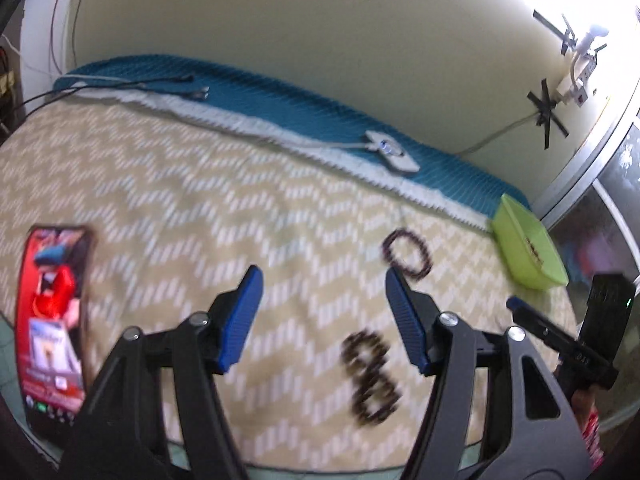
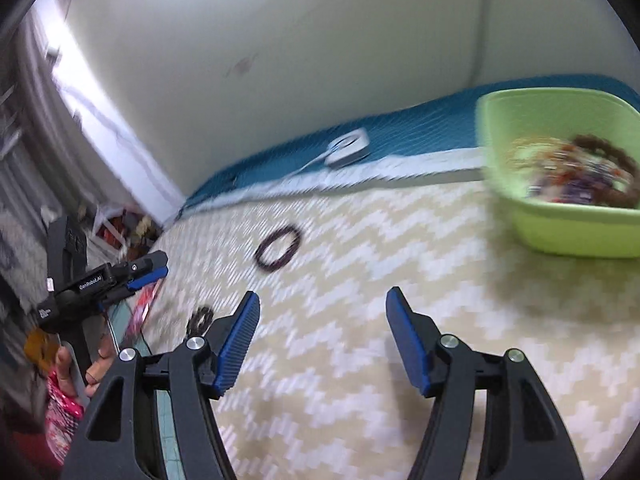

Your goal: Organize jewelry

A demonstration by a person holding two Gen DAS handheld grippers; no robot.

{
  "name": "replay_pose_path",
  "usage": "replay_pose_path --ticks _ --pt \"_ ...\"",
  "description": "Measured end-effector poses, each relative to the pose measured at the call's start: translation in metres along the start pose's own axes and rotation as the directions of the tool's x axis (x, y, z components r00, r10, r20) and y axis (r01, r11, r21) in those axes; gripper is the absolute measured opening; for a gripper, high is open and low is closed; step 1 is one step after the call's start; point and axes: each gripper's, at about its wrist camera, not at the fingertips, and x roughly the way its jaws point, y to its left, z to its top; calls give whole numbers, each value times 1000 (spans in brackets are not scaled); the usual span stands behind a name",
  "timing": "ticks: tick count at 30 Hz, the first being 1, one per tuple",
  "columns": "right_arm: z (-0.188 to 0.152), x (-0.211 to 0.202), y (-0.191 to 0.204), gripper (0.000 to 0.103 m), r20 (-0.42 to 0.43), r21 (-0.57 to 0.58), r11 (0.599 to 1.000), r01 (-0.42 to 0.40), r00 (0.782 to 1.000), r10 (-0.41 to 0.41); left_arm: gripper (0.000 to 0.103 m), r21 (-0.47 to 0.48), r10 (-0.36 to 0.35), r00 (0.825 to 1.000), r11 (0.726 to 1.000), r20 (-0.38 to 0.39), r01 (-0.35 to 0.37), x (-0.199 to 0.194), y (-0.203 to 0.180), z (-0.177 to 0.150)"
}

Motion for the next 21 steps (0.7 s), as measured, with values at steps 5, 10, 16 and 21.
replay_pose_path --ticks 5,10,16,21 --pt "35 50 29 25 -61 -133 990 47 997 -56 61 -2 -17 999 1000 -29 16 5 7 -16" --pt "70 110 36 11 -125 -208 967 147 976 -176 61 -30 -41 998 999 -49 40 9 7 -26" --pt "59 113 32 0 -176 -273 955 116 970 -169 61 38 -56 997 998 -56 58 12 -17 -22" --pt "21 61 24 0 -148 -289 950 115 975 -163 61 119 -94 992 987 -87 104 23 -52 -18"
